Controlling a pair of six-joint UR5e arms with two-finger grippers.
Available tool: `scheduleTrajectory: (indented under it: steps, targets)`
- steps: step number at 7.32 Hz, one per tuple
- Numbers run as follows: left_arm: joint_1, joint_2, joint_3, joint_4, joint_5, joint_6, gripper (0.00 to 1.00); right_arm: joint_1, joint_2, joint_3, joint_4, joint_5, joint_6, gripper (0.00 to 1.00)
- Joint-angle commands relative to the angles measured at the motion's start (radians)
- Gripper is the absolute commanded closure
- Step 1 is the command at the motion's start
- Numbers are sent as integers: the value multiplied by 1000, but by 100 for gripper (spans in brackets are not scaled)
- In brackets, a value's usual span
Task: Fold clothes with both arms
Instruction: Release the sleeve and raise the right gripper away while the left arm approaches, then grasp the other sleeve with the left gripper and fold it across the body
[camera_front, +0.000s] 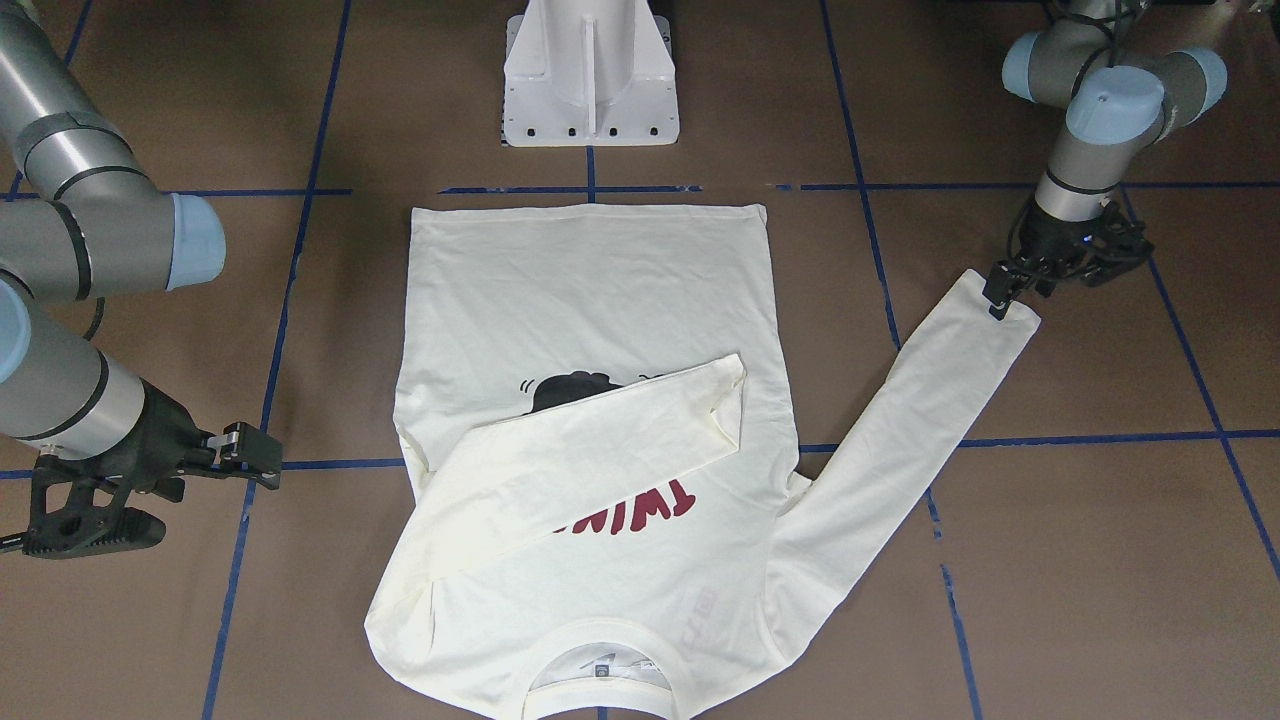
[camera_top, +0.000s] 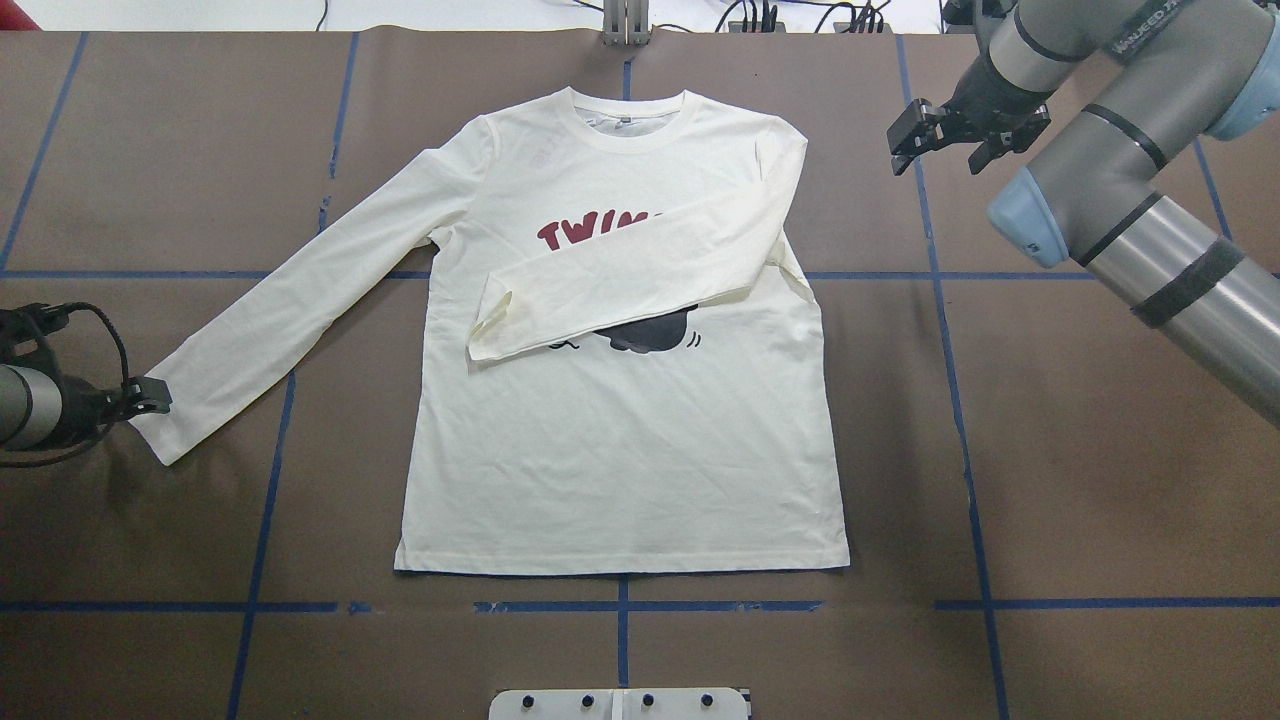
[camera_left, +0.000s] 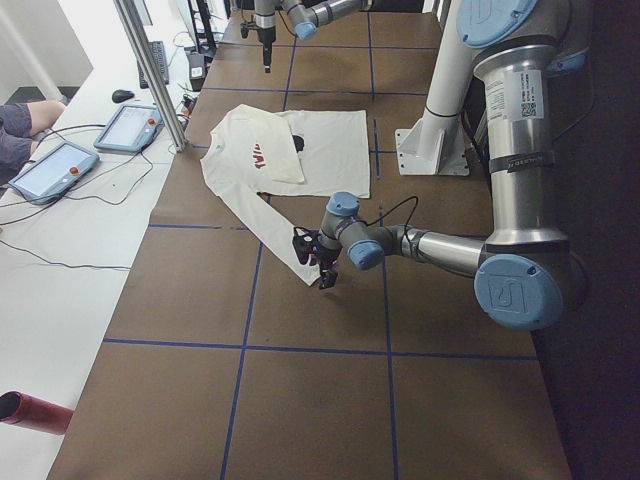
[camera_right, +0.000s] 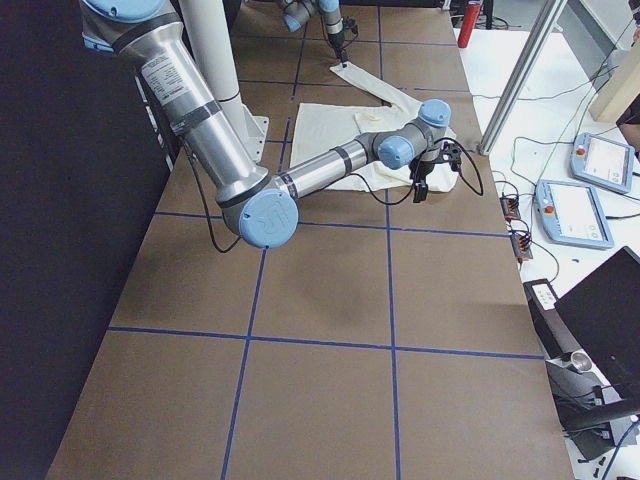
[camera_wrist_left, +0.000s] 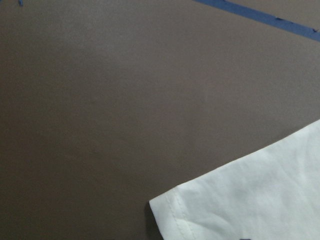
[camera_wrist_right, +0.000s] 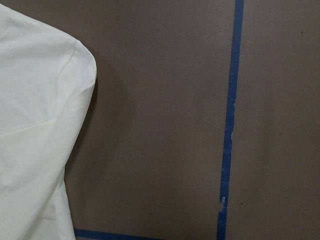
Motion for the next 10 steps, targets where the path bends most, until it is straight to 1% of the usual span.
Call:
scheduleTrajectory:
  steps: [1, 2, 3, 5, 6, 7, 8, 9, 10]
  targets:
    - [13, -7, -4, -1, 1, -59, 75, 0, -2, 2, 1, 0, 0, 0]
    - [13, -7, -5, -1, 0, -61, 96, 1, -2, 3, 1, 0, 0, 0]
    - [13, -7, -19, -1, 0, -62, 100, 1, -3, 3, 1, 0, 0, 0]
    - [13, -9, -63, 8, -8, -64, 100, 3, -8, 5, 1, 2, -1, 0]
    - [13, -12, -109, 52, -16, -62, 100, 3, -9, 5, 1, 2, -1, 0]
    - [12, -66, -164, 155, -45, -50, 100, 9, -12, 6, 1, 8, -3, 0]
    - [3, -161, -172, 256, -49, -47, 100, 21, -35, 17, 1, 18, -12, 0]
    - [-52, -282, -163, 347, -49, -9, 100, 41, -99, 69, 3, 23, -15, 0]
    - [-124, -409, -157, 460, -53, 78, 100, 66, -182, 136, 3, 23, -21, 0]
